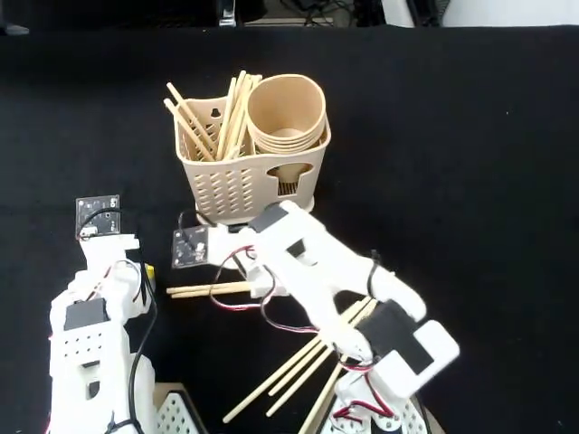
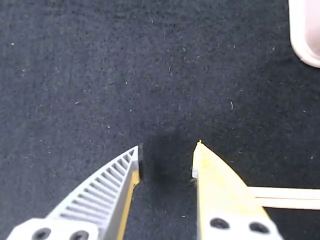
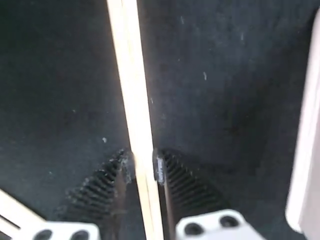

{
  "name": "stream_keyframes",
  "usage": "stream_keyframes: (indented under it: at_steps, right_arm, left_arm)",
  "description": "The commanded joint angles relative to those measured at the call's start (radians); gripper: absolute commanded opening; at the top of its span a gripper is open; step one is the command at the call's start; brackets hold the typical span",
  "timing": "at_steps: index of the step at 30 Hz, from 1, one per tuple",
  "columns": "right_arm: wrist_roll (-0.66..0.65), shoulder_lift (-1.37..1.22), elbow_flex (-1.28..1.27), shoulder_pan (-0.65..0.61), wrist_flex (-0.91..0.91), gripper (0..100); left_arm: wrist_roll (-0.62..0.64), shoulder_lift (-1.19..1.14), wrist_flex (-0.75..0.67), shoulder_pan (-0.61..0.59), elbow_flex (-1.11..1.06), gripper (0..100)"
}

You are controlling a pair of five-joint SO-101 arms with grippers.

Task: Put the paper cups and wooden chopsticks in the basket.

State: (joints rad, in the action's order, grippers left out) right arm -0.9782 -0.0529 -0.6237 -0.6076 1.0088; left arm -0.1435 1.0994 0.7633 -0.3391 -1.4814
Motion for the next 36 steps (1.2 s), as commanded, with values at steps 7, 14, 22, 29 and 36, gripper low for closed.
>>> stream_keyframes:
  at_steps: [7,14,22,29,36]
  right_arm:
    - [0.040,0.354,-0.044,0.091,0.021,1.2]
    - [0.095,0.550,-0.082,0.115,0.040,1.2]
    - [0.181,0.707,-0.088,0.104,0.058,1.2]
    - [0.370,0.835,-0.015,-0.008,0.091,1.2]
    - [0.488,0.857,0.213,-0.064,0.097,1.2]
  left_arm:
    - [0.008,-0.003,-0.015,0.007,0.015,19]
    - [0.008,-0.003,-0.015,0.010,0.015,19]
    - [0.008,-0.003,-0.015,0.012,0.013,19]
    - [0.008,-0.003,-0.015,0.012,0.013,19]
    - [0.008,-0.003,-0.015,0.012,0.012,19]
